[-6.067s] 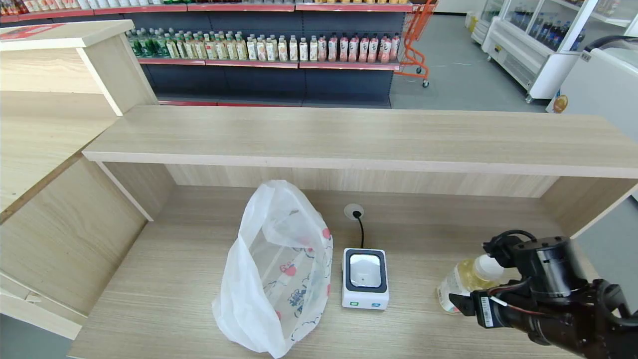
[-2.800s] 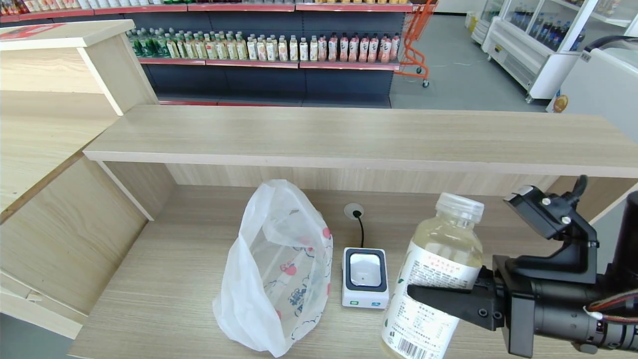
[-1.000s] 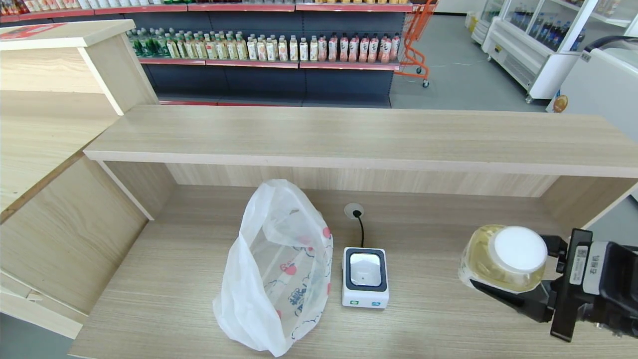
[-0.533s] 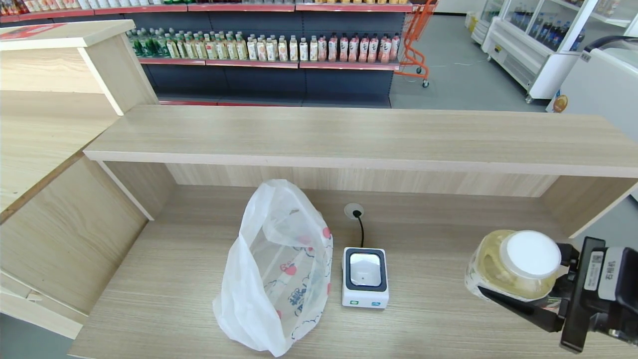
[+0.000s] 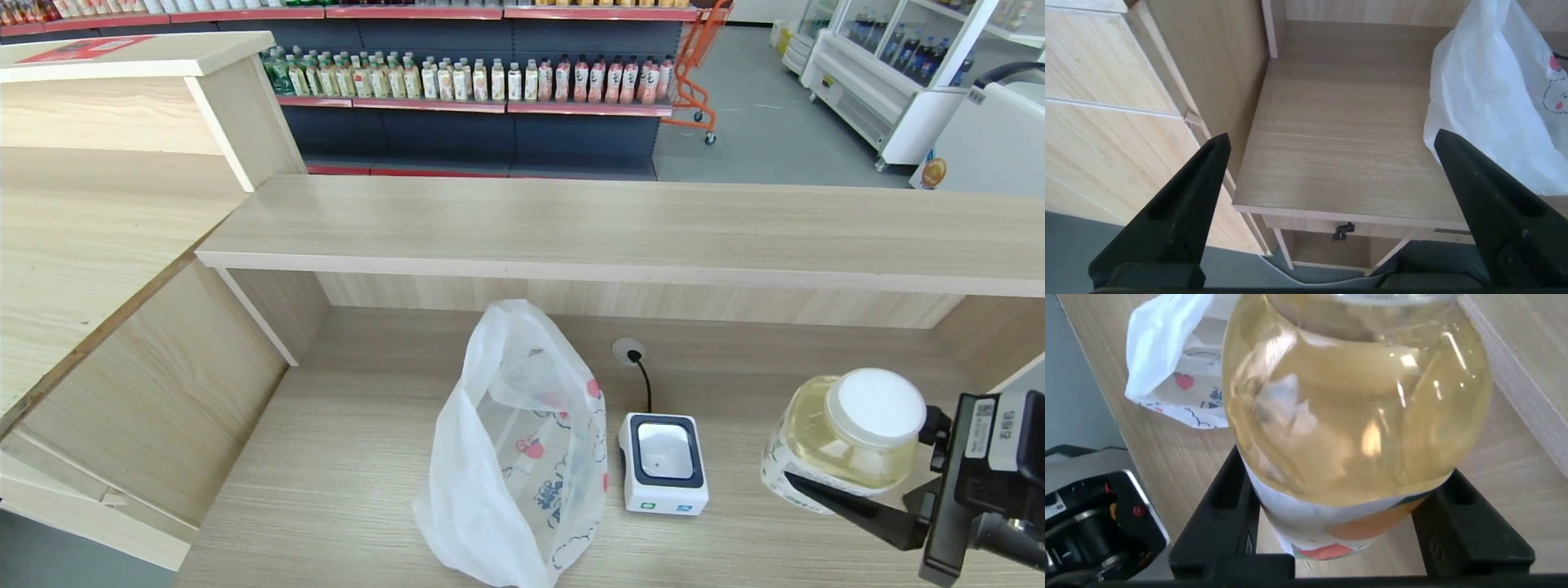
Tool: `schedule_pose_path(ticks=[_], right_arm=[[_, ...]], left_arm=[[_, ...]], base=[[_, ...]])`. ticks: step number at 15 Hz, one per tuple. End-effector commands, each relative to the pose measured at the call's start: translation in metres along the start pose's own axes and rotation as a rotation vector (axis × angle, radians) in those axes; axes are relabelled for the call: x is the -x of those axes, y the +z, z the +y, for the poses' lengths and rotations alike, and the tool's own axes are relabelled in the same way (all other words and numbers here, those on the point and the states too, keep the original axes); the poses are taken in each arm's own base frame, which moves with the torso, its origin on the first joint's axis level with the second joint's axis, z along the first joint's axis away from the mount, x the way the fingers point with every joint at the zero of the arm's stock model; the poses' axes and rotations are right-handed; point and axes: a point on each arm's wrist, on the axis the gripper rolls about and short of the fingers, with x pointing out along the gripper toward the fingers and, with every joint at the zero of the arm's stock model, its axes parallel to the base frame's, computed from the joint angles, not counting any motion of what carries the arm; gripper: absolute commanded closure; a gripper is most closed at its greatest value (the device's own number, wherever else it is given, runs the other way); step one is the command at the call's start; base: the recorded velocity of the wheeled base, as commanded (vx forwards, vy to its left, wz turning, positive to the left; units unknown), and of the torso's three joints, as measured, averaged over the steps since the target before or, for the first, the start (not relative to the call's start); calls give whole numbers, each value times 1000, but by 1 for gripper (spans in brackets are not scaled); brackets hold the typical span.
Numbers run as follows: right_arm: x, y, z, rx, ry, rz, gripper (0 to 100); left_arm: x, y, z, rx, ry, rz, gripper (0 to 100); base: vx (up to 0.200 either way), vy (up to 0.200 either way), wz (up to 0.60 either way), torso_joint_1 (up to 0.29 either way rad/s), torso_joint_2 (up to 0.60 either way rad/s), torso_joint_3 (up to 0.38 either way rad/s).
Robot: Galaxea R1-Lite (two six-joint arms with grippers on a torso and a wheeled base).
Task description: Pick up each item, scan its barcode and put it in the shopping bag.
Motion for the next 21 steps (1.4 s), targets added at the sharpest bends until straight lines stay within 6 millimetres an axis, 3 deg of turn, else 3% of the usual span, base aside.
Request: schedule_pose_path(ticks=[1,8,11,16,21], right_arm=[[-10,-14,-6,-32,0,70,100],[-64,-52,-24,-89,83,85,100],[-91,-62,-32,7,121,39,100],[-121,-91,-28,171,198,-31,100],[-146,-115,-28,215,185,-75,100]], left_arm=[[0,0,0,1,0,0,0],[0,0,0,1,0,0,0],[0,0,0,1,0,0,0],[0,0,0,1,0,0,0],[0,0,0,1,0,0,0]], base=[[0,0,0,0,0,0],[0,0,0,0,0,0],[0,0,0,0,0,0],[0,0,0,0,0,0],[0,0,0,0,0,0]])
